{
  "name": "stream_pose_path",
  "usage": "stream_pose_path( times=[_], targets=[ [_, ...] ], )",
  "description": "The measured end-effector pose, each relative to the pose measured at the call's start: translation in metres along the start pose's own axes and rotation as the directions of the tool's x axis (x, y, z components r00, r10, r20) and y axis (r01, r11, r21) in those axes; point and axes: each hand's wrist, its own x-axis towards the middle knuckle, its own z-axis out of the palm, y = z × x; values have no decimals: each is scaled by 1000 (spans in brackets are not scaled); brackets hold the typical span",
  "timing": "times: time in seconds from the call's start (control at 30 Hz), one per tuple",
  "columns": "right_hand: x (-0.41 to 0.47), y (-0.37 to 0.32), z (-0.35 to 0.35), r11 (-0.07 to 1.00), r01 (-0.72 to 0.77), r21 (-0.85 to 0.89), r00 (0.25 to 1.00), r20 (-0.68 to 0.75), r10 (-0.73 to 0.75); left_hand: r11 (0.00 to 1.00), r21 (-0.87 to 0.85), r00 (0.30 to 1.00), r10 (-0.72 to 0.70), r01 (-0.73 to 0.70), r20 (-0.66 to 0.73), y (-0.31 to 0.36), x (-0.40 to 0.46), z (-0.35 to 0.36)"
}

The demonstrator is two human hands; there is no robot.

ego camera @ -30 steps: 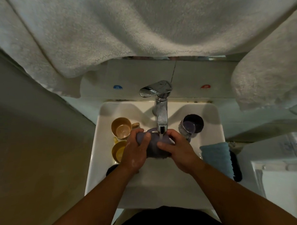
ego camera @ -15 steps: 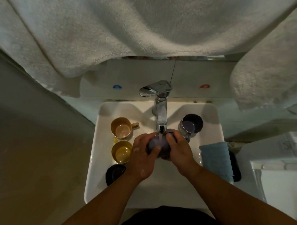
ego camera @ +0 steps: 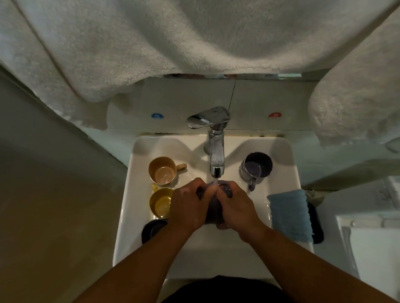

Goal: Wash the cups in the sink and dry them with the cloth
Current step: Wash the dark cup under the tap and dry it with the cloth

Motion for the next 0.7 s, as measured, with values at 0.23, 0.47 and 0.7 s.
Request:
stream_pose_path(
  times=[0.23, 0.47, 0.7],
  targets=[
    [0, 0, -11, 996, 53, -77, 995, -78, -59, 999, -13, 966, 51, -49, 253, 3, 8, 1],
    [1, -1, -12, 966, 164, -200, 980, -79, -183, 991, -100, 992, -82, 92, 94, 11, 8, -2],
    [8, -4, -14, 981, 192, -23, 981, -3, -192, 867, -387, 915, -165, 312, 369, 9, 1, -8]
  ],
)
